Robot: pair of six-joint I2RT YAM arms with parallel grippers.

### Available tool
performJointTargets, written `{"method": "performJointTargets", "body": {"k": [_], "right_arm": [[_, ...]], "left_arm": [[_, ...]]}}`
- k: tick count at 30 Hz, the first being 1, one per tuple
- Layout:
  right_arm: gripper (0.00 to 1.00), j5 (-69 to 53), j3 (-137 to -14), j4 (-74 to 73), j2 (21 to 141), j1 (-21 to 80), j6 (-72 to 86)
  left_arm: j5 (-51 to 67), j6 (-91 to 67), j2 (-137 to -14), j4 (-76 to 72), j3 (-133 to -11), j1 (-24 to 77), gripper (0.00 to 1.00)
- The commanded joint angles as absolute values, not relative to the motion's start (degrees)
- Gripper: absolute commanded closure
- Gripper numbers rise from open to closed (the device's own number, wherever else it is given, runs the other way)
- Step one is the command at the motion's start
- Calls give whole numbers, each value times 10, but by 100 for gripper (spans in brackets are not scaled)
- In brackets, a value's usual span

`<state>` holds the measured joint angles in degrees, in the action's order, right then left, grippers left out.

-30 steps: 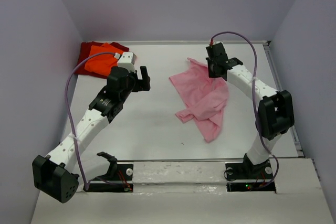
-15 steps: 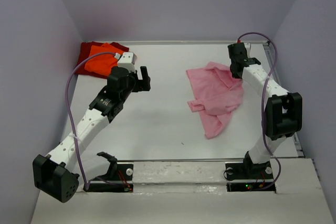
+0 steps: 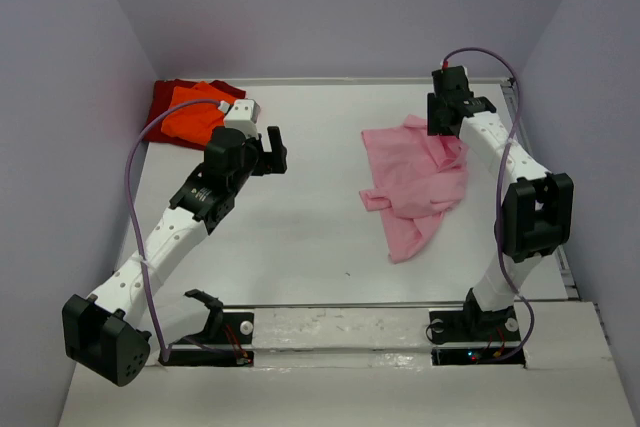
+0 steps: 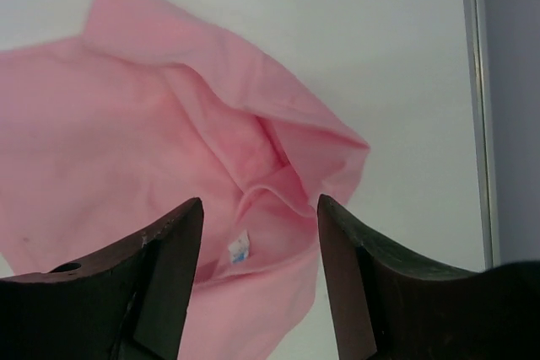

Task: Fold and stack the t-shirts
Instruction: Flatten out the tshirt

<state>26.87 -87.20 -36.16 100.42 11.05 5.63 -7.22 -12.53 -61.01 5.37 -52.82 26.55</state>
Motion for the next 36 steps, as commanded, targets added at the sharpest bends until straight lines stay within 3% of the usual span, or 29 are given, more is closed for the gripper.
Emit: {"method": "performJointTargets", "body": {"k": [1, 15, 25, 29, 36], "right_arm": [[38, 226, -973, -342, 1084, 133, 8], [39, 164, -1203, -334, 1330, 143, -21], [39, 188, -1223, -325, 1363, 149, -36], [43, 200, -1218, -320, 1361, 149, -45], [62, 214, -1203, -312, 1361, 149, -47]], "left_arm": [[-64, -126, -602, 27, -522, 265, 2], [-73, -121, -605, 31, -524, 258, 2], [-64, -122, -608, 31, -525, 250, 2], [-59, -124, -612, 30, -524, 246, 2], [-54, -126, -612, 28, -524, 244, 2]]}}
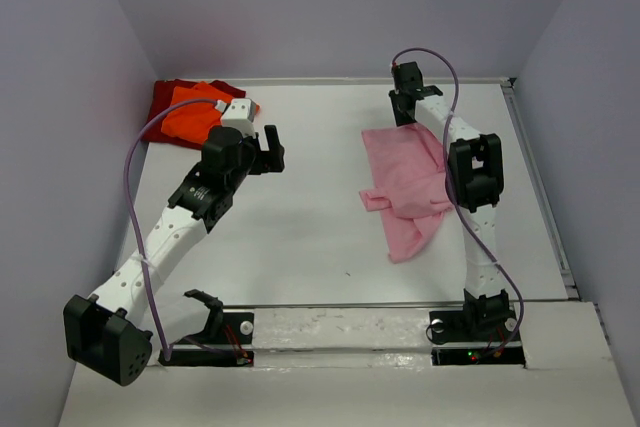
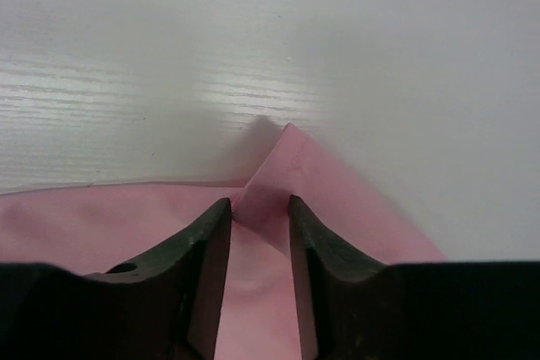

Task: Fold and stack the t-shirts
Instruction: Flatten out the tshirt

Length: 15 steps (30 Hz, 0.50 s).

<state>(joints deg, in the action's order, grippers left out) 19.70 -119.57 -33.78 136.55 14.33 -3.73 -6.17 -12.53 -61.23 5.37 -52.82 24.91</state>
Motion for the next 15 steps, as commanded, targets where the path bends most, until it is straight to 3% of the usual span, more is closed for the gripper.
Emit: {"method": "performJointTargets", "body": {"k": [1, 7, 9, 15], "right_arm": [[65, 214, -1201, -310, 1360, 149, -47], [82, 224, -1197, -307, 1363, 149, -50], [98, 229, -1193, -305, 1364, 149, -49], [100, 234, -1180, -301, 1361, 149, -49]], "left_arm": [[-54, -125, -612, 28, -523, 245, 2], [-54, -125, -610, 28, -523, 245, 2], [-56, -125, -610, 28, -523, 244, 2], [-56, -125, -611, 28, -523, 245, 2]]}}
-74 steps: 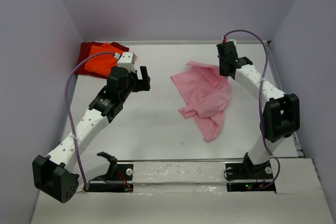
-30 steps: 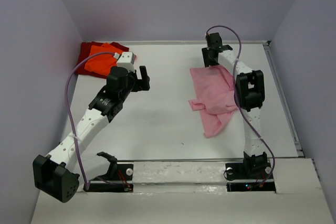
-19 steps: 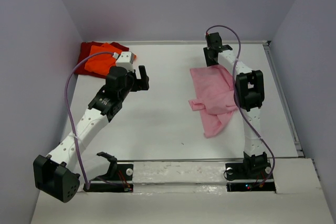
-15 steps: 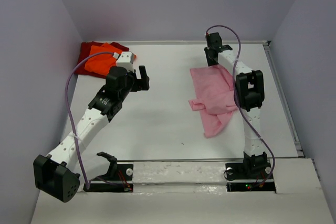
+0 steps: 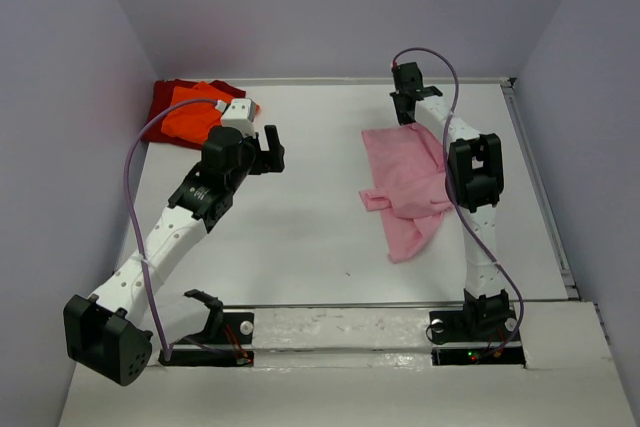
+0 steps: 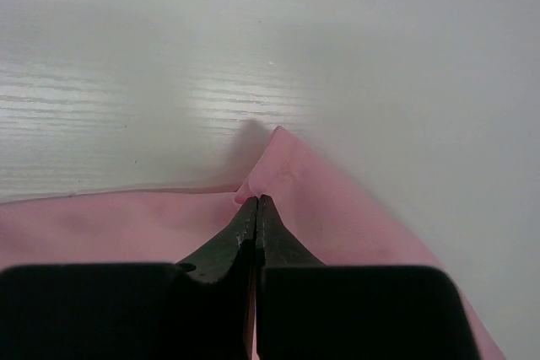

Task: Fold and stack the t-shirts
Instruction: Flatten out the tshirt

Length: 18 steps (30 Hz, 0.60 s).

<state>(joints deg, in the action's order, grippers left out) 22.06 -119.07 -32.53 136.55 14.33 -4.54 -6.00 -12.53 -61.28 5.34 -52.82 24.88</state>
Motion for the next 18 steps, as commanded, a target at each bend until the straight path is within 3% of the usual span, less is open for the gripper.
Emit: {"method": "performJointTargets", "body": {"k": [1, 6, 10, 15, 18], "right_arm": [[100, 235, -1178, -300, 1357, 149, -48], [100, 235, -1153, -294, 1313, 149, -40], [100, 239, -1117, -295, 1265, 149, -25], [100, 219, -1070, -286, 1208, 149, -4], [100, 213, -1050, -274, 1178, 149, -4]], "left_arm": [[-55, -126, -610, 28, -523, 245, 2], [-40, -147, -628, 17, -519, 244, 2], [64, -225, -692, -20, -530, 239, 2], [122, -351, -807, -166, -544, 243, 3], [136, -363, -912, -201, -612, 245, 3]]}}
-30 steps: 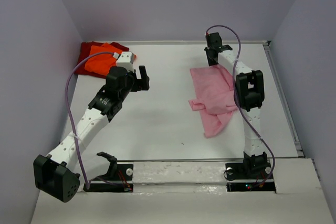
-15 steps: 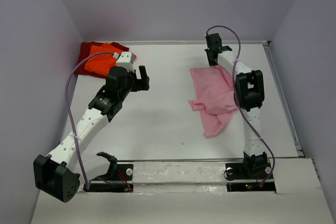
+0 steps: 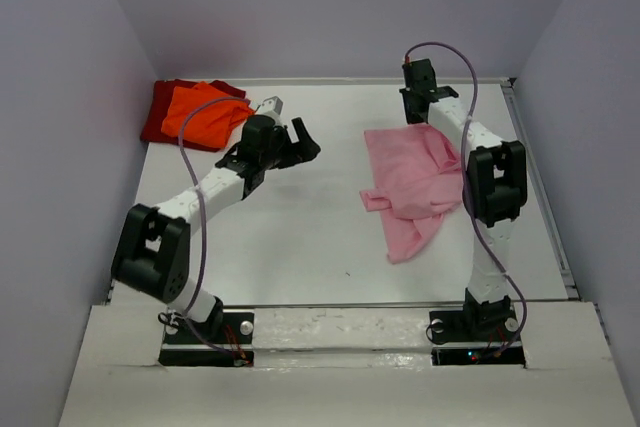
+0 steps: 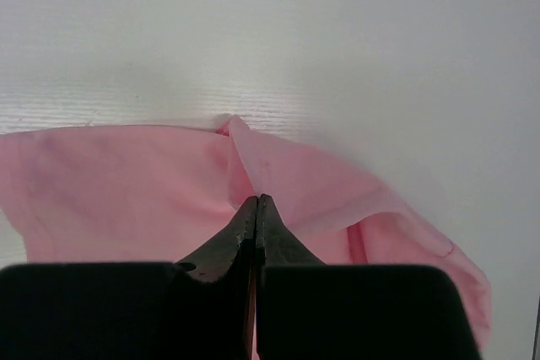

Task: Fold and stack the t-shirts
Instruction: Flatten out the tshirt

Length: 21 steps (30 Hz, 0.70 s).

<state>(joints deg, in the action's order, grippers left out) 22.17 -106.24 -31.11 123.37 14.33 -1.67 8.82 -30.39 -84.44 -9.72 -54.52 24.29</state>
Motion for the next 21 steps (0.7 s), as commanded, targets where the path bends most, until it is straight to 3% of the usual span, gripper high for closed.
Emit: {"method": "performJointTargets", "body": {"k": [1, 14, 21], "right_arm": [[100, 196, -1048, -274, 1172, 149, -4], [100, 155, -1001, -263, 1130, 149, 18], [100, 164, -1011, -263, 1128, 149, 14]], "left_arm": [[155, -361, -970, -200, -636, 245, 3], [262, -403, -1372, -163, -1032, 245, 4], [295, -443, -1449, -169, -1134, 246, 6]]}}
